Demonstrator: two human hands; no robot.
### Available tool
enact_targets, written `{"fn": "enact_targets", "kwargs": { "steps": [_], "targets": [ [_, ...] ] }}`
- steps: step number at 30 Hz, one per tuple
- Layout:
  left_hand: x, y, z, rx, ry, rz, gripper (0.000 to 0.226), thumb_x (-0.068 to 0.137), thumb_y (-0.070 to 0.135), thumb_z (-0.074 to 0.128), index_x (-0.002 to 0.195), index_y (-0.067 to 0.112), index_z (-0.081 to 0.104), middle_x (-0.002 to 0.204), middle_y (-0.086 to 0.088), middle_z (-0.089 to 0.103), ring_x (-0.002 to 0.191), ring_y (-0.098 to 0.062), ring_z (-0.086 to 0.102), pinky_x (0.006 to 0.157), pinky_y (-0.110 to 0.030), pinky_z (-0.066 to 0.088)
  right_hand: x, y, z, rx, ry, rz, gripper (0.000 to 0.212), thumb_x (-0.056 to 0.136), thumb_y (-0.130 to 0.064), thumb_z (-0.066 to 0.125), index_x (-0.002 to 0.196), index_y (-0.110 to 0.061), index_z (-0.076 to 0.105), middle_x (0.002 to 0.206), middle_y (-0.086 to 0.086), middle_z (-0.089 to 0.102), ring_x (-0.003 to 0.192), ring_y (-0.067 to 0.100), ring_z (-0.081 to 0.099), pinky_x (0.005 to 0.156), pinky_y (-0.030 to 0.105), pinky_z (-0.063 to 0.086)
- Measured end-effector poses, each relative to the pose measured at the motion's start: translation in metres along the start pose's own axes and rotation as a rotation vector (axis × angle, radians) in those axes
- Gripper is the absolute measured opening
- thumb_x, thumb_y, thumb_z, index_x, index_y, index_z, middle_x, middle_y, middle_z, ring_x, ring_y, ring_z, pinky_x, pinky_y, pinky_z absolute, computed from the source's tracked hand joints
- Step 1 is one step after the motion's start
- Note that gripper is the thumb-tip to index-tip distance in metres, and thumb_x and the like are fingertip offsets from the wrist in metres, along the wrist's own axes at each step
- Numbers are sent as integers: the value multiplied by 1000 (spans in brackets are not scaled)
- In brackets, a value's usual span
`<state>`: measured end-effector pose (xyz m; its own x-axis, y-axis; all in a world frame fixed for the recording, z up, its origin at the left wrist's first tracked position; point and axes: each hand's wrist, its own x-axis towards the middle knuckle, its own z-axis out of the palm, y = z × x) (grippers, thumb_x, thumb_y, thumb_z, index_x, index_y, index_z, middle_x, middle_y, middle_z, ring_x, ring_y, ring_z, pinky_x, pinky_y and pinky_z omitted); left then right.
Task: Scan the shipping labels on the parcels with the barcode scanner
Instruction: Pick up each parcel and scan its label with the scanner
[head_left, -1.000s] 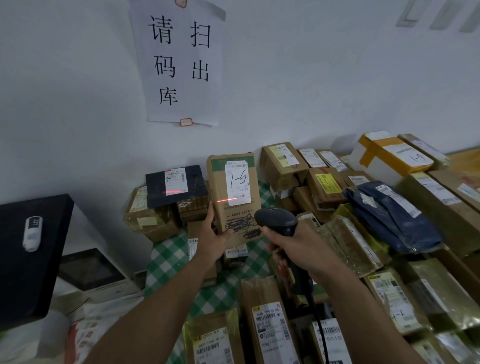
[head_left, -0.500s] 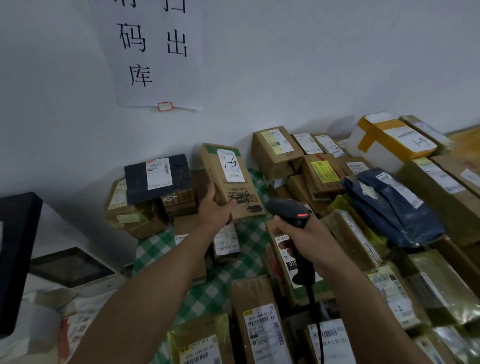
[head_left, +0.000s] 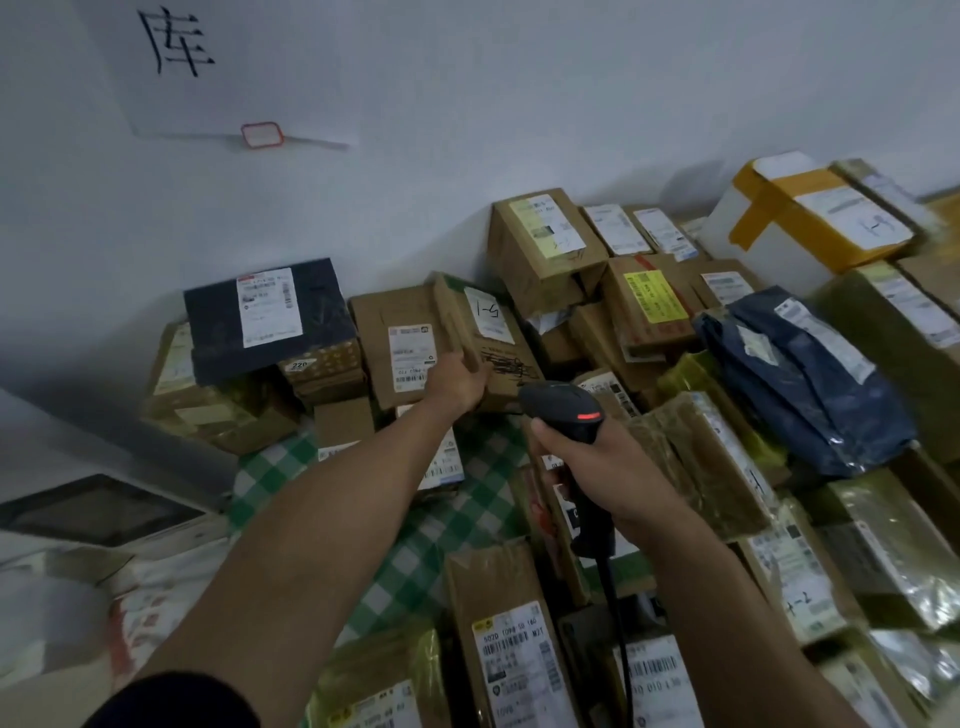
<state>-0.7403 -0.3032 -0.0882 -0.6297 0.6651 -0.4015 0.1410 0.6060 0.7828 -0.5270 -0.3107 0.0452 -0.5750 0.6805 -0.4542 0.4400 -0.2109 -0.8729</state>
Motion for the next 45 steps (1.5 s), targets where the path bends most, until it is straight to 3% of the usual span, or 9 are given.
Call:
{"fn": "enact_targets", "kwargs": {
  "steps": [5, 8, 13, 22, 26, 28, 32, 43, 45],
  "targets": [
    [5, -13, -4, 126, -54, 64, 30, 102, 39, 63, 98, 10, 65, 97, -6, 66, 99, -28, 66, 78, -30, 47, 8, 5, 5, -1, -15, 17, 16, 101, -28, 69, 116, -33, 70, 91, -10, 73, 65, -5, 65, 70, 26, 48],
    [9, -15, -5, 46, -101, 59, 31, 98, 30, 70, 118, 7, 68, 119, -9, 71, 113, -28, 66, 97, -36, 52, 9, 5, 10, -15, -21, 21, 12, 101, -29, 68, 110, -37, 70, 93, -5, 76, 69, -2, 67, 66, 24, 52],
    [11, -1, 5, -13, -80, 23, 32, 103, 16, 61, 133, 9, 62, 132, -12, 65, 123, -29, 59, 99, -32, 44, 10, 7, 8, 14, -22, 20, 15, 100, -27, 69, 111, -37, 69, 97, -5, 76, 71, 2, 67, 66, 22, 51],
    [25, -6, 7, 103, -147, 44, 40, 99, 31, 67, 136, 18, 64, 132, -5, 68, 121, -24, 63, 89, -26, 43, 21, 13, 2, -2, -14, 31, 19, 99, -30, 70, 118, -35, 69, 100, -7, 75, 83, 10, 67, 73, 29, 49],
    [27, -18, 4, 230, -135, 104, 54, 97, 56, 61, 140, 23, 62, 132, -4, 68, 121, -27, 61, 101, -35, 49, 24, 15, 4, 16, -22, 52, 14, 99, -29, 70, 113, -32, 71, 94, -2, 75, 77, 11, 68, 68, 26, 51],
    [29, -28, -5, 363, -117, 108, 61, 98, 68, 41, 148, 33, 52, 148, -5, 57, 137, -35, 47, 112, -53, 42, 26, 16, 4, 15, -18, 56, 10, 99, -29, 71, 109, -30, 71, 91, -3, 75, 73, 10, 67, 68, 27, 52],
    [38, -52, -23, 676, -263, 118, 55, 109, 47, 24, 162, 41, 17, 173, 4, 2, 157, -41, -9, 123, -68, 3, 30, 15, 6, 12, -27, 65, 8, 99, -28, 70, 106, -23, 71, 85, -3, 75, 64, 12, 64, 67, 32, 54],
    [48, -99, -44, 835, -246, 102, 78, 89, 69, 0, 162, 42, 5, 174, 3, -6, 157, -40, -11, 122, -70, 9, 37, 20, 13, -39, -35, 102, 16, 98, -33, 71, 100, -17, 72, 85, 5, 76, 66, 16, 63, 72, 40, 54],
    [40, -92, -48, 847, -250, 97, 68, 100, 62, 12, 164, 38, 8, 173, 5, -6, 157, -43, -11, 123, -69, 8, 36, 20, 14, -48, -41, 101, 15, 98, -34, 71, 99, -19, 73, 92, 12, 76, 67, 17, 64, 72, 41, 55]
  ]
}}
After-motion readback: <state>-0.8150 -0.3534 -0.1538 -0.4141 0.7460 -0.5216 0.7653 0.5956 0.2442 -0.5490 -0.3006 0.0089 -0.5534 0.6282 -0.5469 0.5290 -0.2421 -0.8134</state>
